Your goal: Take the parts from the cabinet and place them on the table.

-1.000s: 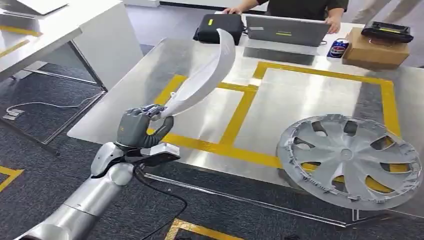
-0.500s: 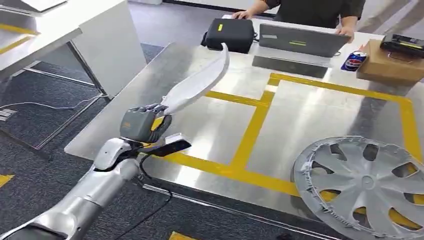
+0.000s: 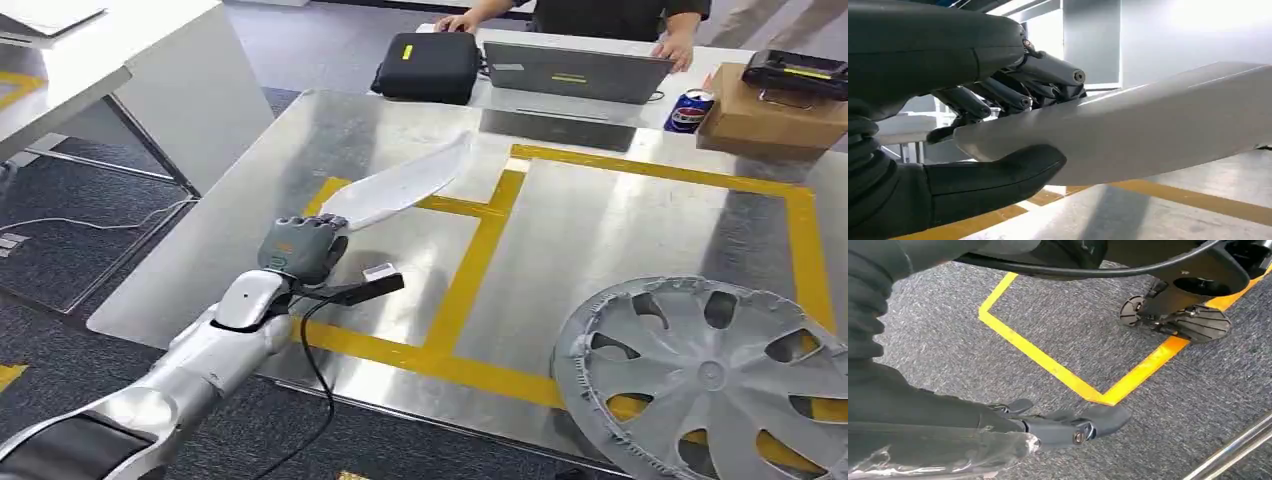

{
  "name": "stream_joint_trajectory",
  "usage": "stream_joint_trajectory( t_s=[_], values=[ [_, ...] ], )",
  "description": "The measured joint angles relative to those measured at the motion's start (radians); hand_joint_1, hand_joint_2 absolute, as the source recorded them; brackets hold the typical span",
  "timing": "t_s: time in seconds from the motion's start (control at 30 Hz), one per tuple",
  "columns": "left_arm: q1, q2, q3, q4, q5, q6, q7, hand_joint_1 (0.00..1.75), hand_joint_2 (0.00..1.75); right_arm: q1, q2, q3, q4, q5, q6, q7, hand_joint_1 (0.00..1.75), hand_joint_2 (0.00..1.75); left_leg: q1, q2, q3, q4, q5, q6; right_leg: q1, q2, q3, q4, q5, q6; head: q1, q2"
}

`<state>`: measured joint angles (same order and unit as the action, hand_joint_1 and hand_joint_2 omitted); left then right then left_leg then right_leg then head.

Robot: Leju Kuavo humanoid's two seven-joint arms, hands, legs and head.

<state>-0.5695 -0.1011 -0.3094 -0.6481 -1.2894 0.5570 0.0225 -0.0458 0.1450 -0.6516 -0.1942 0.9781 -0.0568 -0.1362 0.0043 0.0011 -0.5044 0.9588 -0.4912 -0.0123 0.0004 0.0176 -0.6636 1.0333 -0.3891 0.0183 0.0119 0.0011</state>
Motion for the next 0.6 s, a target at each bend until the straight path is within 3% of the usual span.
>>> stream_joint_trajectory(
  t_s=[0.1,0.23,0.6],
  values=[
    [-0.003,0.0,0.0,0.015,0.012,0.003,-0.016,0.0,1.75,0.001,0.0,0.0,0.0,0.0,0.0,0.0,0.0,0.0,0.001,0.0,0.001,-0.001,0.0,-0.016,0.0,-0.001,0.002,0.0,0.0,-0.002,-0.001,0.0],
    [-0.001,0.002,0.0,0.021,0.032,0.018,-0.045,0.0,1.75,0.001,0.0,0.0,0.0,0.001,0.001,-0.002,0.0,0.0,0.001,0.0,0.003,-0.002,0.001,-0.023,-0.001,-0.001,0.006,-0.001,0.003,-0.003,0.0,0.0],
    [0.002,0.008,0.0,0.021,0.032,0.019,-0.05,0.0,1.75,0.003,0.0,0.0,0.0,0.001,0.001,-0.002,0.0,0.0,-0.001,0.0,0.004,-0.002,0.004,-0.02,-0.002,-0.002,0.011,-0.009,0.01,0.001,0.0,0.0]
  ],
)
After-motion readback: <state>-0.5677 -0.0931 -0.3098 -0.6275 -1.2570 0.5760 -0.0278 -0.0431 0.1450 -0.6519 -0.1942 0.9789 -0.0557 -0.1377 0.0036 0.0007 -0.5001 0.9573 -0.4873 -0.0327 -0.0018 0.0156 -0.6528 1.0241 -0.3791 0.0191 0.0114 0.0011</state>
